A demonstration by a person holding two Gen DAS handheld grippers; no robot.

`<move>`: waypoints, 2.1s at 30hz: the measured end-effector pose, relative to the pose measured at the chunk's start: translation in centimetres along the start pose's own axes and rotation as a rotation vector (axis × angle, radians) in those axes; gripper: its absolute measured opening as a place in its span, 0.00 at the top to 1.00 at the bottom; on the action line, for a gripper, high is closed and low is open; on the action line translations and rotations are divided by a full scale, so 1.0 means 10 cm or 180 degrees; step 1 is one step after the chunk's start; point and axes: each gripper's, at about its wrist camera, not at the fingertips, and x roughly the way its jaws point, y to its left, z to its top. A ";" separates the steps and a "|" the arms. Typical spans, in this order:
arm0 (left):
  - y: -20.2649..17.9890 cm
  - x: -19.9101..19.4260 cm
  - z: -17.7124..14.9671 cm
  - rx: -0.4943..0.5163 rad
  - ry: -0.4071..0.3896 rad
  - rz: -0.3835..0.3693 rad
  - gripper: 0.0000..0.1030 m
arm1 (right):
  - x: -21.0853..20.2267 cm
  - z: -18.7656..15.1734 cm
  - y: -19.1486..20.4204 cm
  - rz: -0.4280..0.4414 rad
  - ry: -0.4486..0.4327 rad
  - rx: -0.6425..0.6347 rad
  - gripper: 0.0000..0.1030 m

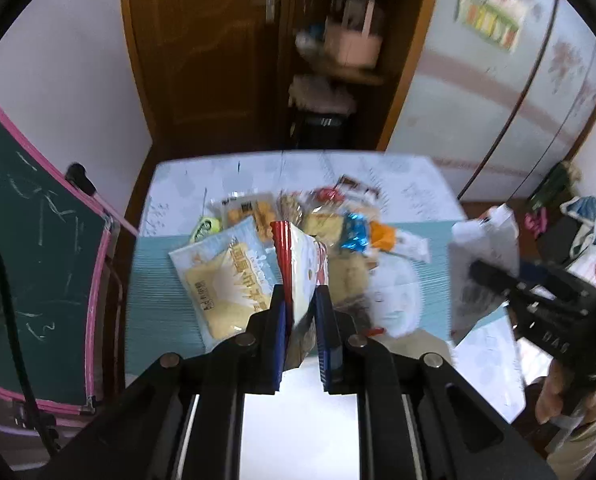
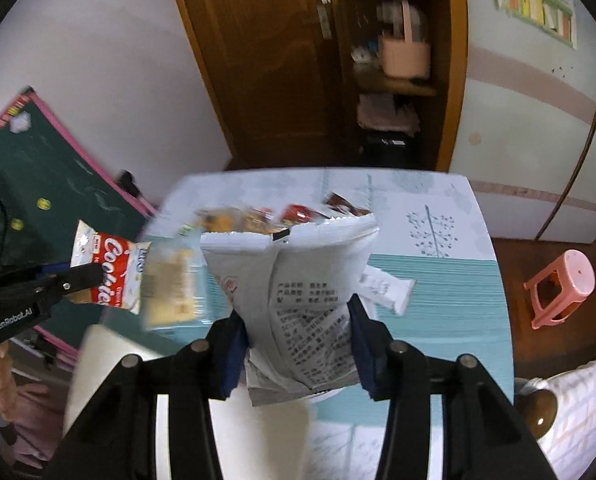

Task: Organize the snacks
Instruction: 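Carry both packets to the white tray and open both tools, then move both tools back over the snack pile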

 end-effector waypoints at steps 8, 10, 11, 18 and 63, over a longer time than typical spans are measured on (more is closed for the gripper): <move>-0.04 -0.66 -0.72 0.0058 -0.0439 0.0098 0.89 | -0.57 -0.62 0.51 0.0440 -0.0070 0.0139 0.55; -0.05 -0.65 -0.89 0.0094 -0.0457 0.0270 0.89 | -0.56 -0.78 0.59 0.0483 0.0010 0.0202 0.55; -0.05 -0.61 -0.98 0.0123 -0.0418 0.0344 0.89 | -0.55 -0.86 0.60 0.0491 0.0064 0.0222 0.55; -0.09 -0.27 -1.37 0.0240 -0.0093 0.0536 0.89 | -0.42 -1.23 0.81 0.0329 0.0348 0.0008 0.54; -0.04 -0.11 -1.66 0.0046 0.0157 0.0536 0.18 | -0.39 -1.41 0.91 -0.0017 0.0569 -0.0046 0.42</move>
